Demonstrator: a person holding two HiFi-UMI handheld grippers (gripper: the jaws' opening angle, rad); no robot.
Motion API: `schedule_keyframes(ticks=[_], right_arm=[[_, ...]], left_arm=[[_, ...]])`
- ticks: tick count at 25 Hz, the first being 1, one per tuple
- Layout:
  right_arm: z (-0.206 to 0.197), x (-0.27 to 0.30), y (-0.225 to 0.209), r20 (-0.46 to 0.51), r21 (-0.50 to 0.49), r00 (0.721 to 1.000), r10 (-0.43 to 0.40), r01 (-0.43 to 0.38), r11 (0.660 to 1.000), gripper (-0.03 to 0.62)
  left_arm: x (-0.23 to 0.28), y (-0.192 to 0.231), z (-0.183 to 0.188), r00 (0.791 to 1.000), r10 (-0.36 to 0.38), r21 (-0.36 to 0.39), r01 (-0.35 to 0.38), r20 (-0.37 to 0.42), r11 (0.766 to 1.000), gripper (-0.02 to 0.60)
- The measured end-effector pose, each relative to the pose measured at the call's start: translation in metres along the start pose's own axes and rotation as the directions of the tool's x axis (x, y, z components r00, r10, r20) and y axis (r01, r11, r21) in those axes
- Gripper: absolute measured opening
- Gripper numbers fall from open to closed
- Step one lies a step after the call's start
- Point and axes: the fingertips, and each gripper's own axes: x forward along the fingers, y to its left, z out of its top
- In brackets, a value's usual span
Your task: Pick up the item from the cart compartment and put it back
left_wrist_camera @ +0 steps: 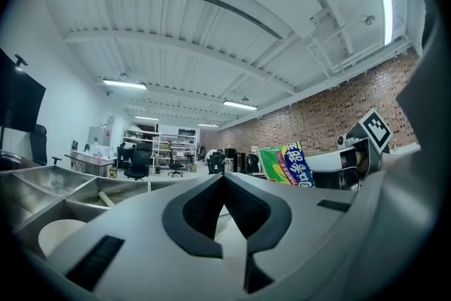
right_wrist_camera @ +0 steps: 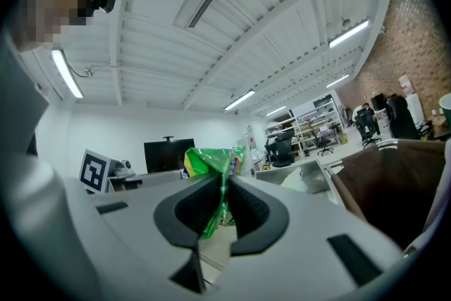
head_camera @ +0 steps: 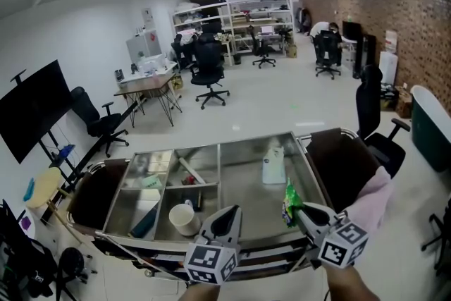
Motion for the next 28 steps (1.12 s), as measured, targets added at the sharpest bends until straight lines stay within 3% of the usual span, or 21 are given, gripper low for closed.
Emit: schedule_keyframes(ticks=[6,12,28], right_arm=[[0.0004,-0.0007,0.0020,-0.006,-0.004,1.000,0.006,-0.006,1.000,0.052],[-0.0011,-0.0013,0.0021,-0.009,-0.004,1.000,0.008,-0.008,1.000,0.052],[-0.0028,-0.0022,-0.0035,-0.011,-0.007,1.000,-0.004,0.004,1.000,0.053]], left_arm=[[-0.0003,-0.0043,-0.0010,1.000,-0.016,0.028,0.016,-0.020,0.999,0.002],[-0.0019,-0.0050,0.0043,1.000,-0.023,-0.003,0.023,0.010,1.000,0.000],[-0.0048,-0.0059,0.0056,1.000,0.002,0.029,-0.003,0.010,1.000,0.000]])
